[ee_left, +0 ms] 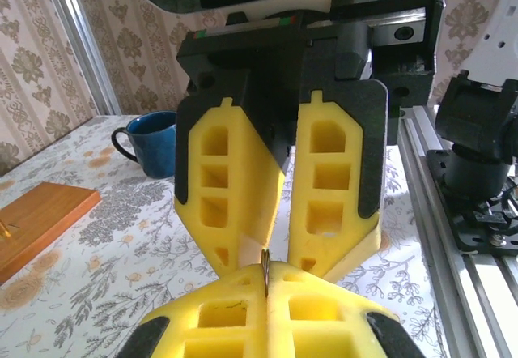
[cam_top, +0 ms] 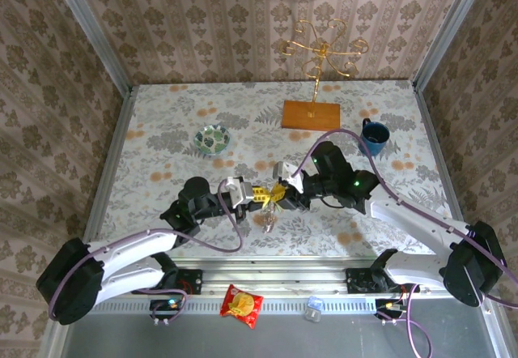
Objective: Put the keys on the keyring
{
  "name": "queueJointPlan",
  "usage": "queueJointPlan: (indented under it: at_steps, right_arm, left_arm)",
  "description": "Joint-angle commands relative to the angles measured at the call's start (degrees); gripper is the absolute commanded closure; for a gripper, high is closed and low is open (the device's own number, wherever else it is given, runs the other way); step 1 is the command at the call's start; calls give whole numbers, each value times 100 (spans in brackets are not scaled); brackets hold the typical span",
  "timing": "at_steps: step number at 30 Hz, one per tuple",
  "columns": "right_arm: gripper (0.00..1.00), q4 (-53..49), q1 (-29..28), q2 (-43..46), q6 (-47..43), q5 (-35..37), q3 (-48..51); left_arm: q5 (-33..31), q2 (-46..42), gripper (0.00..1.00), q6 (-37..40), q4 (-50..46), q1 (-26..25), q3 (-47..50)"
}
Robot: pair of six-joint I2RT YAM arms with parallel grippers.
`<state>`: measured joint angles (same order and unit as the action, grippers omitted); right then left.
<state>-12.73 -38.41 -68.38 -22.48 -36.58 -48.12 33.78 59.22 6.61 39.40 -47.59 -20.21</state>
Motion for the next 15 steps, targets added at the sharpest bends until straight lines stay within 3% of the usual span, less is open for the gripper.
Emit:
queueJointPlan:
  at_steps: [1, 5, 6, 8, 9, 15]
  right_arm:
    - [83, 331, 19, -41, 139, -145, 70]
    - [100, 150, 19, -70, 26, -133, 9]
    - [100, 83, 26, -57, -11, -108, -19]
    - [100, -108, 25, -34, -140, 6, -111]
    - [100, -219, 18, -35, -192, 78, -158]
    - [100, -1066, -33, -176, -685, 378, -619]
  left_arm:
    - [78, -7, 100, -182, 560, -39, 67]
    - [-70, -45, 100, -231, 656, -39, 122]
    - [-144, -74, 94, -231, 598, -34, 131]
    - [-361, -196, 73, -172, 420, -36, 202]
    - [-481, -273, 70, -138, 303, -31, 231]
    - [-534, -707, 68, 352, -1175, -38, -54]
